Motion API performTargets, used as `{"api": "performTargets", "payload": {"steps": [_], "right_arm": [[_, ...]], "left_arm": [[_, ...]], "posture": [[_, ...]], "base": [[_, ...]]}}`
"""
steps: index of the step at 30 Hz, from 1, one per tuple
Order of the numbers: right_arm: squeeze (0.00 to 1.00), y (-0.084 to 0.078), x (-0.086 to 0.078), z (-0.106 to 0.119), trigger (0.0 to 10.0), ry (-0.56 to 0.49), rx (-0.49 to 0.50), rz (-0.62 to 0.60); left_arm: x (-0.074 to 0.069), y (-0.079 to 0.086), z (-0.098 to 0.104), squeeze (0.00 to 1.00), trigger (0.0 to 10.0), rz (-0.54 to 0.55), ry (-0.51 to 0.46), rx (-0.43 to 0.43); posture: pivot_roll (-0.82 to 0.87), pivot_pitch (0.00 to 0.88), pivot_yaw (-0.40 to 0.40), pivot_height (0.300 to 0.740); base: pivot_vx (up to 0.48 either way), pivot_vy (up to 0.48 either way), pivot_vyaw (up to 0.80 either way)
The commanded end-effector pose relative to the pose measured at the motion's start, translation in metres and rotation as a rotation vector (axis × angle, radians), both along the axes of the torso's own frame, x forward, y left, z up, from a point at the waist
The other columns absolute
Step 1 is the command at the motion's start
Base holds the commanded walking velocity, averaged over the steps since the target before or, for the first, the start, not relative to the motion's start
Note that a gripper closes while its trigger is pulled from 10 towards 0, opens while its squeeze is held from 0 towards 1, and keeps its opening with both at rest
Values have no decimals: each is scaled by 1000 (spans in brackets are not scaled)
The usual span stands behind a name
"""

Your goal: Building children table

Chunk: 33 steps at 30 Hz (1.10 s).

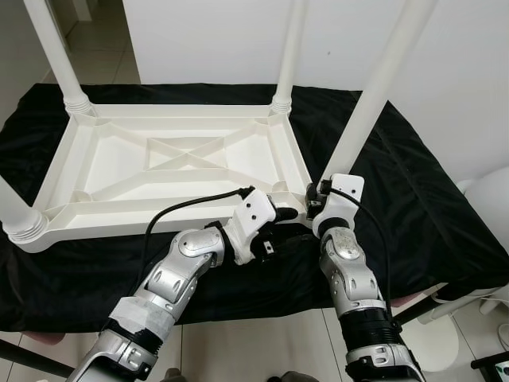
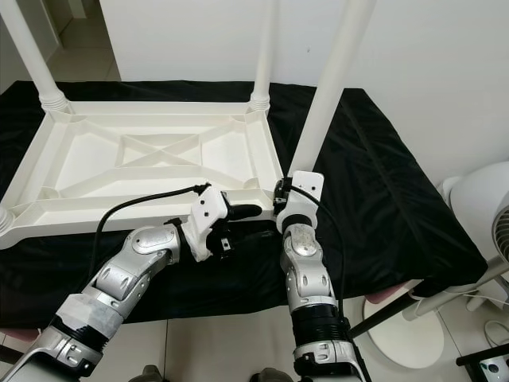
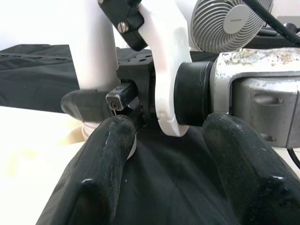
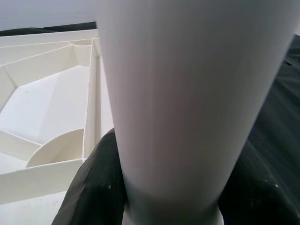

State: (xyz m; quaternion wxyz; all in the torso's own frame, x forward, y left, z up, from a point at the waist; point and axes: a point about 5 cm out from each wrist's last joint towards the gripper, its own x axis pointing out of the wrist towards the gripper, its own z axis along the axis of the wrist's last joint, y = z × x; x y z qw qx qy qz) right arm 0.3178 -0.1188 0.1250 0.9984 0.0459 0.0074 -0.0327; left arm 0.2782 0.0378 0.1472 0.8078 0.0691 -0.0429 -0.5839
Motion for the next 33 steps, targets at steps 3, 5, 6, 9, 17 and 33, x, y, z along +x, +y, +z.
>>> {"api": "performTargets", "payload": {"steps": [3, 5, 6, 9, 17, 33], "right_arm": [[149, 1, -6, -8, 10000, 48, 9, 13], [1000, -2, -6, -6, 10000, 42, 15, 4], [1000, -2, -6, -6, 10000, 42, 15, 4], [1000, -3, -7, -1, 10000, 13, 38, 34], [0, -16, -14, 0, 10000, -10, -33, 167], [0, -74, -18, -6, 10000, -2, -201, 519]], "left_arm": [[-4, -2, -2, 0, 10000, -52, 11, 17], [-3, -3, -2, 0, 10000, -51, 11, 17], [-3, -3, -2, 0, 10000, -51, 11, 17], [-3, -3, -2, 0, 10000, -50, 10, 15], [-3, -3, -1, 0, 10000, -47, 9, 16], [-3, 0, -2, 0, 10000, -41, 8, 23]], "posture": [[19, 0, -47, 740], [19, 0, -48, 740], [19, 0, -48, 740], [19, 0, -50, 740], [20, 0, -50, 740], [36, 0, -58, 740]], "base": [[0, 0, 0], [0, 0, 0], [0, 0, 0], [0, 0, 0], [0, 0, 0], [0, 0, 0]]}}
